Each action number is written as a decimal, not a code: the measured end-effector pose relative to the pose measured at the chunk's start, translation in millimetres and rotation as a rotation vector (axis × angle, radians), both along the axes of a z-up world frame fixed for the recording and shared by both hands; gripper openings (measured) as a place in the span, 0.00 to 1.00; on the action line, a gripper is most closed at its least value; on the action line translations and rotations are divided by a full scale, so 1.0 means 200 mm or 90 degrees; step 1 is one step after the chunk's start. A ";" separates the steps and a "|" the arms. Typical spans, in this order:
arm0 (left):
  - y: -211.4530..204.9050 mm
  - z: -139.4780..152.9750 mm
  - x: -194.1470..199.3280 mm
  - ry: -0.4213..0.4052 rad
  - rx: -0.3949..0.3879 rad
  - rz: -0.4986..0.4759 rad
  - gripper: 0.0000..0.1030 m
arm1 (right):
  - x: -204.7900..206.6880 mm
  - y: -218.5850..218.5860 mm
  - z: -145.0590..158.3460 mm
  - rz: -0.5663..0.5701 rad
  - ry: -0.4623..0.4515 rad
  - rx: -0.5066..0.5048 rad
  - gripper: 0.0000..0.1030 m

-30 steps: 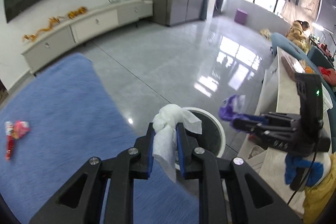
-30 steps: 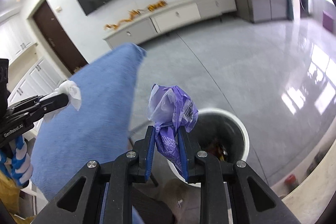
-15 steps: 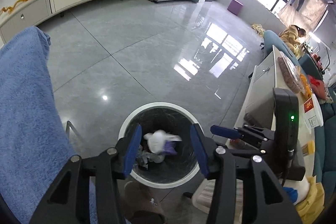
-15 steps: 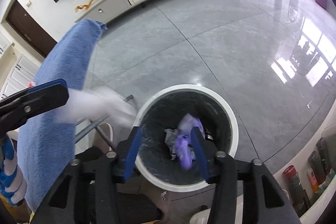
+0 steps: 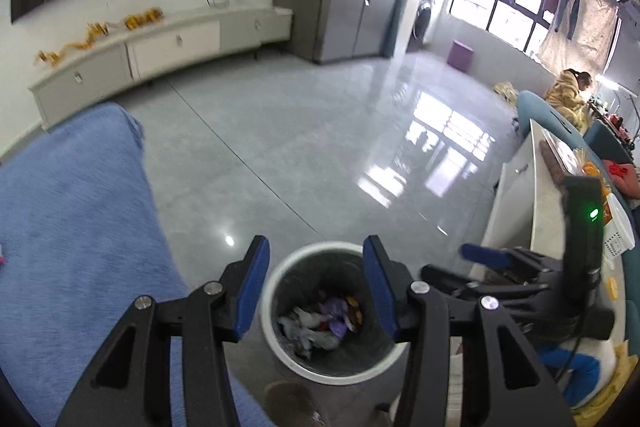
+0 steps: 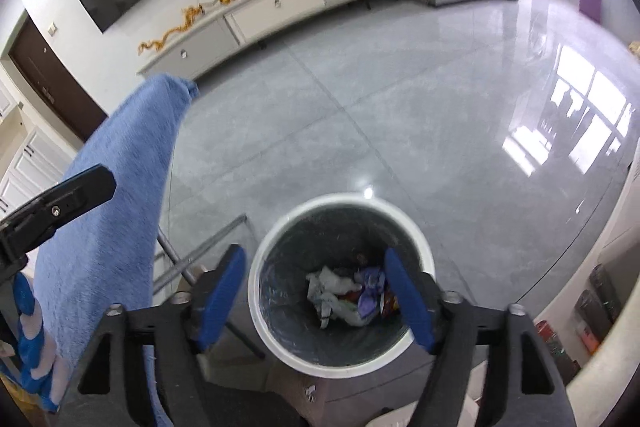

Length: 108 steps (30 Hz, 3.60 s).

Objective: Collect trash
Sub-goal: 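Return both tools toward the red and pink snack bags on the rug, then grasp the red snack bag with left tool while right tool grasps pink bag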

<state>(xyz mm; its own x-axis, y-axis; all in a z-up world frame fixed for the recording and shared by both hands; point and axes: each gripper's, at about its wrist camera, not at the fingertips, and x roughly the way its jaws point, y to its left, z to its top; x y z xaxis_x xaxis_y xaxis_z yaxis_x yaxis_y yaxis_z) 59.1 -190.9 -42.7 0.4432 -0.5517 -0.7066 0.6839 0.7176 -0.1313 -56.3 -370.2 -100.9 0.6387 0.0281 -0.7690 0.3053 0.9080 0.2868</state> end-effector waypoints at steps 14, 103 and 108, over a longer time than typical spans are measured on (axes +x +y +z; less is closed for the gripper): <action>0.58 0.41 -0.17 -0.109 -0.025 0.106 0.46 | -0.26 0.30 0.67 -0.015 -0.220 -0.085 1.00; 1.99 -0.03 0.40 -0.066 0.014 0.411 0.74 | 0.66 1.43 0.29 0.407 -0.125 -0.087 1.00; 2.08 -0.10 0.57 -0.030 0.017 0.369 0.74 | 0.82 1.52 0.24 0.464 -0.106 -0.083 1.00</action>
<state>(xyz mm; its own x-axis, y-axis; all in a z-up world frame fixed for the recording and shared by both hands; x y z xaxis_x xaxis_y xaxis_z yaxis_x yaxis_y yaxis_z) 173.2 224.1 -62.6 0.6988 -0.1925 -0.6889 0.1834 0.9791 -0.0876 106.7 -65.2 -53.2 0.6004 0.4034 -0.6905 -0.4235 0.8928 0.1533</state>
